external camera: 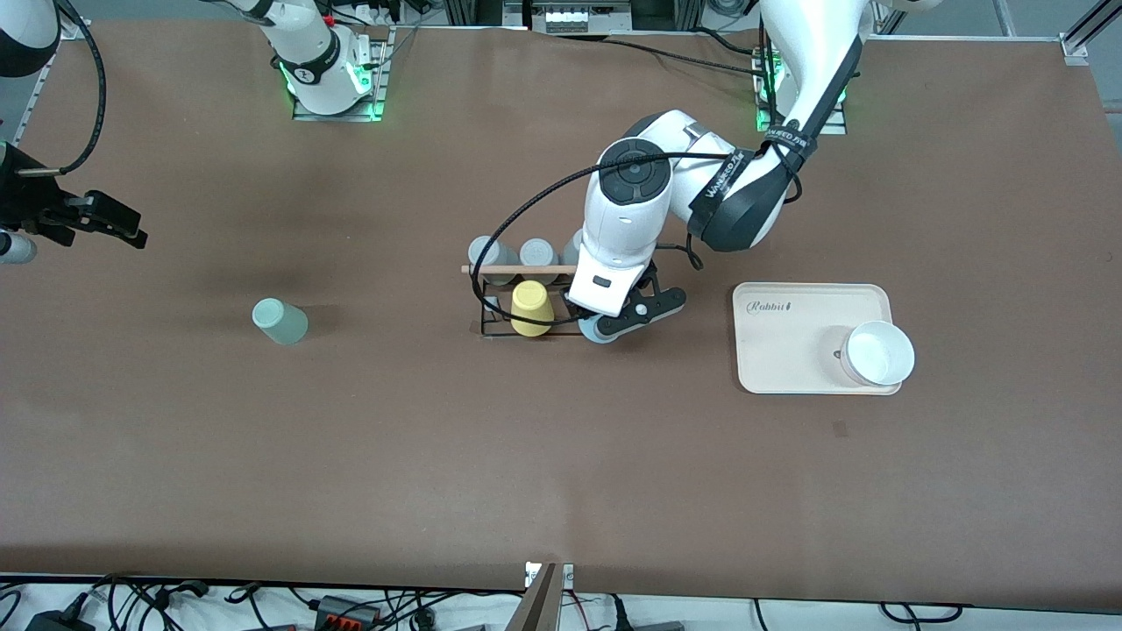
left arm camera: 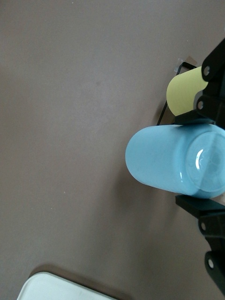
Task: Hang scattered cups on rack with three cups
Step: 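Carry the blue cup with the left gripper onto the rack peg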
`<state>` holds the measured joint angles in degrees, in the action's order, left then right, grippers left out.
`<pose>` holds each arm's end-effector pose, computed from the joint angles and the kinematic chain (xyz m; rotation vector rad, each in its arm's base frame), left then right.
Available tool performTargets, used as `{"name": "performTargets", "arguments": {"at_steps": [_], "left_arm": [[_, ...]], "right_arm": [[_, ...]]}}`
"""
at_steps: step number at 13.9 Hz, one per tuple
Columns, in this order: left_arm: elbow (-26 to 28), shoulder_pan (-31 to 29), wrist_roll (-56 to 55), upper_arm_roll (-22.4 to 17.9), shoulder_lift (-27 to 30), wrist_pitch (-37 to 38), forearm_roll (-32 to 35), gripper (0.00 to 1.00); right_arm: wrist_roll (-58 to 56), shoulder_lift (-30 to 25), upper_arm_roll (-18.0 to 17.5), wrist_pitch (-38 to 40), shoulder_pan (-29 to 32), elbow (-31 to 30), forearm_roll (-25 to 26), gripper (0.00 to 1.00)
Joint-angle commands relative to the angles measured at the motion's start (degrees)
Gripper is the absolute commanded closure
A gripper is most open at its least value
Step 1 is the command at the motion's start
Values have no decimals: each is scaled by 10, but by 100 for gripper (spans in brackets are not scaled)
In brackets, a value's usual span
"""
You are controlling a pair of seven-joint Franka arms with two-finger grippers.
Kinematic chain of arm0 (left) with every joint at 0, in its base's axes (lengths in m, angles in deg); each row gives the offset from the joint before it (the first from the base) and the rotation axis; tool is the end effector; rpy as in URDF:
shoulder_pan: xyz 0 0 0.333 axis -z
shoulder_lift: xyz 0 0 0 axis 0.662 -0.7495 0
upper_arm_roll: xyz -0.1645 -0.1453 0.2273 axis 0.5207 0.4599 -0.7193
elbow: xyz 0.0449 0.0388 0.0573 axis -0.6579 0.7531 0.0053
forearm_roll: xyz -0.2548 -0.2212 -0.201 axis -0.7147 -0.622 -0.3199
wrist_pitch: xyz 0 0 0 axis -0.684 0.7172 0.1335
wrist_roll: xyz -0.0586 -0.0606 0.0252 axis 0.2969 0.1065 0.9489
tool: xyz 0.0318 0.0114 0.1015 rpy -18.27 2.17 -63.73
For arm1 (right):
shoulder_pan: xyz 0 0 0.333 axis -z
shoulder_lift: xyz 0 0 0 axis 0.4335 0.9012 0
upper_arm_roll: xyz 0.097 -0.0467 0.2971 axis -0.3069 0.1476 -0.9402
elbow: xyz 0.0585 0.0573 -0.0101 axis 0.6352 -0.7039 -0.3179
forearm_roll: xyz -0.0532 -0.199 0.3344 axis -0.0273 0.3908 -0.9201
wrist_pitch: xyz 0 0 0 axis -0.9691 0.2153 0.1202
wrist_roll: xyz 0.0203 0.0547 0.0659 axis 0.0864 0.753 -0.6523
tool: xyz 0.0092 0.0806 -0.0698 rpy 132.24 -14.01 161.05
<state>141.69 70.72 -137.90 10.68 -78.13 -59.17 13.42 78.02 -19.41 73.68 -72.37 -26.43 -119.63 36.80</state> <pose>0.5754 -0.4421 0.3890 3.0124 0.6841 0.0291 0.5649 -0.0398 0.5653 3.1324 -0.0390 0.0126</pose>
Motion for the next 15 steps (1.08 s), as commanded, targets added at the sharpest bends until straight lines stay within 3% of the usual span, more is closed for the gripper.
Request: {"name": "performTargets", "arguments": {"at_steps": [1,7,15], "left_arm": [[-33,8,-8,-2,-9,22,6,72],[-43,24,-16,-3,-13,23,7,72],[-36,37,-17,-4,-63,17,11,71]], "right_arm": [[8,-3,-2,4,2,-2,4,0],[8,-3,-2,4,2,-2,4,0],[7,2,-1,8,2,-3,4,0]]}}
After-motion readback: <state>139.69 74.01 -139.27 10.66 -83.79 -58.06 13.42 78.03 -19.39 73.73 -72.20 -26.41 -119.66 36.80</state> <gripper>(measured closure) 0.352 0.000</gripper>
